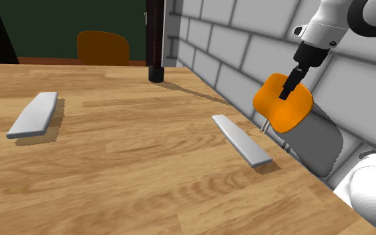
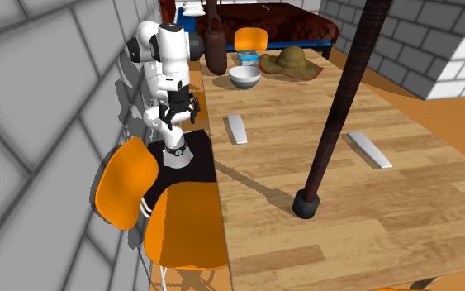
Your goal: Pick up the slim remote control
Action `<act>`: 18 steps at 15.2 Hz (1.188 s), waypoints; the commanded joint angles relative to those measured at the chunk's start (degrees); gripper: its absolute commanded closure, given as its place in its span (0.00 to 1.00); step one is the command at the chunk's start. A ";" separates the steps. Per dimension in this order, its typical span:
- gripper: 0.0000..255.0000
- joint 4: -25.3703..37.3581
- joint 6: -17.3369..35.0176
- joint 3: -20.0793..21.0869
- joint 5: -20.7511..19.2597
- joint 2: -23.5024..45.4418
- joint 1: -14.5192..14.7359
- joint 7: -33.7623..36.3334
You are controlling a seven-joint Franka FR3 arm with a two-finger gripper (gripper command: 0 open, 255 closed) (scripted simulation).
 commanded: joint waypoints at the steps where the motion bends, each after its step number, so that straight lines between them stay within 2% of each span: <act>1: 0.00 0.00 0.00 0.00 0.00 0.00 0.00 0.00; 9: 0.00 -0.29 -0.44 11.49 9.28 1.81 0.13 19.70; 18: 0.00 6.01 2.16 24.53 17.80 11.22 -1.52 41.79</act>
